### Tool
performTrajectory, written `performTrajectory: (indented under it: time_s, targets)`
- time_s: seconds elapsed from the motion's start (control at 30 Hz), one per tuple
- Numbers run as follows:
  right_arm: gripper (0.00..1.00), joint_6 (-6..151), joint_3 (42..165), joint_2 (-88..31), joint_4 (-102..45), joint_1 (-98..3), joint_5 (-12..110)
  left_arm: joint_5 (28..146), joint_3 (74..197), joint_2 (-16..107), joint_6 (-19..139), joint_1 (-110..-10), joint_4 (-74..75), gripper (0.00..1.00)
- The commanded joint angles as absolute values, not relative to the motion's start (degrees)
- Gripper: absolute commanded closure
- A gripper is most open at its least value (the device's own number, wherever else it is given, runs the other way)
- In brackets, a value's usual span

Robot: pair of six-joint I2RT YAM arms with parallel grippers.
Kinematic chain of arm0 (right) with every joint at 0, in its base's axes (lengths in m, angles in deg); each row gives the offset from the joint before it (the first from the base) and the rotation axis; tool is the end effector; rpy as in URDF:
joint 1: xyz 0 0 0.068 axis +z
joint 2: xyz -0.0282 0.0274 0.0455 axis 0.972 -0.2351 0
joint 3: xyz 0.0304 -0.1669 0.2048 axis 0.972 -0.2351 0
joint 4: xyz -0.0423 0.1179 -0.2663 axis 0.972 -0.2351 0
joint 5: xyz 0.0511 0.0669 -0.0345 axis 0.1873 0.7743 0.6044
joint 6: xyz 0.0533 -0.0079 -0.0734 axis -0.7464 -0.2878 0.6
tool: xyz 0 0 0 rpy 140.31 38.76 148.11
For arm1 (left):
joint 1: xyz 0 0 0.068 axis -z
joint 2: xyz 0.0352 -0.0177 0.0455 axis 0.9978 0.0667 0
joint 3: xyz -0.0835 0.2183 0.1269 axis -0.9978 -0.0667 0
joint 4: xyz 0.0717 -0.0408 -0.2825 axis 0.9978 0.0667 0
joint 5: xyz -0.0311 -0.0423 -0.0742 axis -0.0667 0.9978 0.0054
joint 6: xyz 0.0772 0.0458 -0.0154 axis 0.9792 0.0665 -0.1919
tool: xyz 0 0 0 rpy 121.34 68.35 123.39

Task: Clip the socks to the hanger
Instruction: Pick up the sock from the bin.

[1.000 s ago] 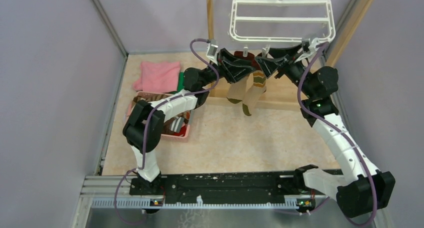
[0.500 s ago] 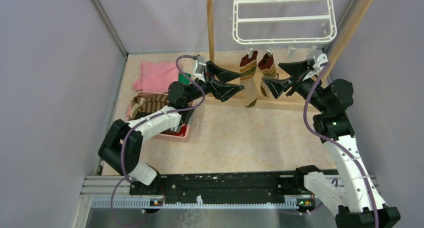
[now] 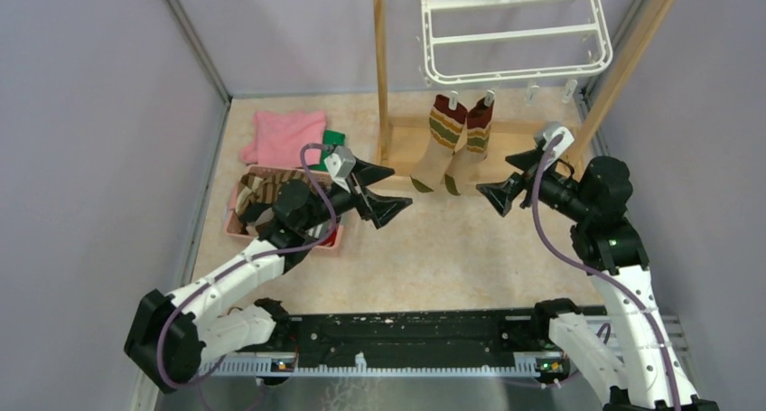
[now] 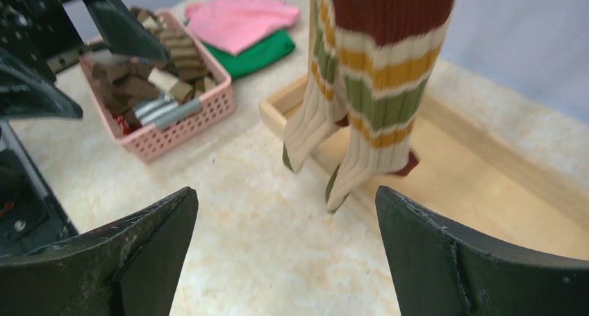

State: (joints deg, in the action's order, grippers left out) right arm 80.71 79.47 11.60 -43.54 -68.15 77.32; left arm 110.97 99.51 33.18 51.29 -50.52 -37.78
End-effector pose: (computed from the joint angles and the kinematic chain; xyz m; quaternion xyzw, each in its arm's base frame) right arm 0.2212 0.0807 0.3797 -0.2668 0.6826 0.2680 0.6253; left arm 0.2337 -0.2207 0.3044 0.2945 0.5587 -0.5052 0.5881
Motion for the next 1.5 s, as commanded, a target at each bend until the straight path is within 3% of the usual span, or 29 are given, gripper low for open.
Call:
performTrajectory:
  time_s: [0.0, 0.2, 0.43, 0.63, 0.87, 1.17, 1.33, 1.47]
  targets:
    - [0.02, 88.73, 78.55, 12.22, -58.64, -68.84, 81.21, 100.30, 95.73, 25.09, 57.99, -50.84, -22.90, 0.01]
    - [0.01, 101.27, 77.55, 11.36, -73.50, -68.93, 80.63, 90.67, 93.16, 18.42, 60.05, -50.88, -11.65, 0.01]
    - [0.01, 101.90, 75.21, 14.24, -72.04, -69.96, 80.49, 82.87, 95.59, 16.87, 61.34, -51.23, -1.09, 0.01]
    - [0.01, 100.74, 73.59, 14.04, -69.39, -70.80, 77.81, 87.73, 91.63, 15.59, 53.85, -51.24, -10.16, 0.01]
    - [0.01, 98.62, 73.51, 12.41, -67.66, -71.48, 76.64, 85.70, 86.56, 12.73, 50.12, -51.25, -14.63, 0.01]
    - [0.01, 95.97, 71.12, 13.62, -61.19, -73.83, 74.49, 73.87, 88.57, 11.27, 64.95, -51.27, -8.14, 0.01]
    - [0.01, 91.62, 68.78, 14.96, -56.51, -75.61, 72.29, 70.84, 85.15, 9.87, 69.44, -51.21, -13.39, 0.01]
    - [0.01, 87.72, 66.31, 15.16, -50.34, -78.20, 70.29, 61.19, 78.85, 9.28, 75.11, -51.30, -23.00, 0.01]
